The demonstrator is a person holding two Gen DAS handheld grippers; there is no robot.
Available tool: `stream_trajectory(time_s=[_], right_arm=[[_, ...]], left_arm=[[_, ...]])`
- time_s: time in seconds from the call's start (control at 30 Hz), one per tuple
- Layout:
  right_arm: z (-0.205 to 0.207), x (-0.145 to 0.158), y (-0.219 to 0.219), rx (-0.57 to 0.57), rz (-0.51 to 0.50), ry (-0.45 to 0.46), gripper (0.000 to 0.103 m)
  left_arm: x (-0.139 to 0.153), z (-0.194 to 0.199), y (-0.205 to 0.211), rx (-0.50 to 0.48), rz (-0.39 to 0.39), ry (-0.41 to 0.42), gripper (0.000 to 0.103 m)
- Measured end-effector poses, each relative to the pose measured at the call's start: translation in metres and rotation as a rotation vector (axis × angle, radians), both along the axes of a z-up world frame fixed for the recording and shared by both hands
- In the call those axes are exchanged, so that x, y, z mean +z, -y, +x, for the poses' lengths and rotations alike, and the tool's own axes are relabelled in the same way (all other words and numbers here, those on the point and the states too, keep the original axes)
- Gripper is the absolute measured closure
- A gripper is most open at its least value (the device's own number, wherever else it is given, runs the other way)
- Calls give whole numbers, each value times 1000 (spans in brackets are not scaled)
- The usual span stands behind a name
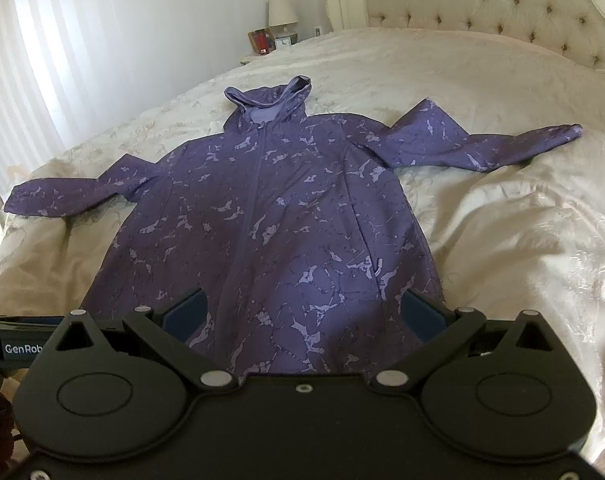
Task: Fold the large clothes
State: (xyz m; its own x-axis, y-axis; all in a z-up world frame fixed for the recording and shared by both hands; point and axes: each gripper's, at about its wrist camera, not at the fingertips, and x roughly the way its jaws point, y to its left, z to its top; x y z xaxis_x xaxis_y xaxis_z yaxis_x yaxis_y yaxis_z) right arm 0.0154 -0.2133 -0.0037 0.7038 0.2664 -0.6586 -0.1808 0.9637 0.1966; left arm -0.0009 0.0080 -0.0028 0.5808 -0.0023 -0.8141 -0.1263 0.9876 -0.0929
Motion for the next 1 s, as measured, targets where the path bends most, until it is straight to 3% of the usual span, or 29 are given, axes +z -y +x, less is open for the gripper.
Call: stream_trajectory(time_s=[1.0], right_arm=[[4, -3, -8, 23, -17, -29, 1]], left_arm=[[-10, 4, -6, 12, -38, -33, 22]])
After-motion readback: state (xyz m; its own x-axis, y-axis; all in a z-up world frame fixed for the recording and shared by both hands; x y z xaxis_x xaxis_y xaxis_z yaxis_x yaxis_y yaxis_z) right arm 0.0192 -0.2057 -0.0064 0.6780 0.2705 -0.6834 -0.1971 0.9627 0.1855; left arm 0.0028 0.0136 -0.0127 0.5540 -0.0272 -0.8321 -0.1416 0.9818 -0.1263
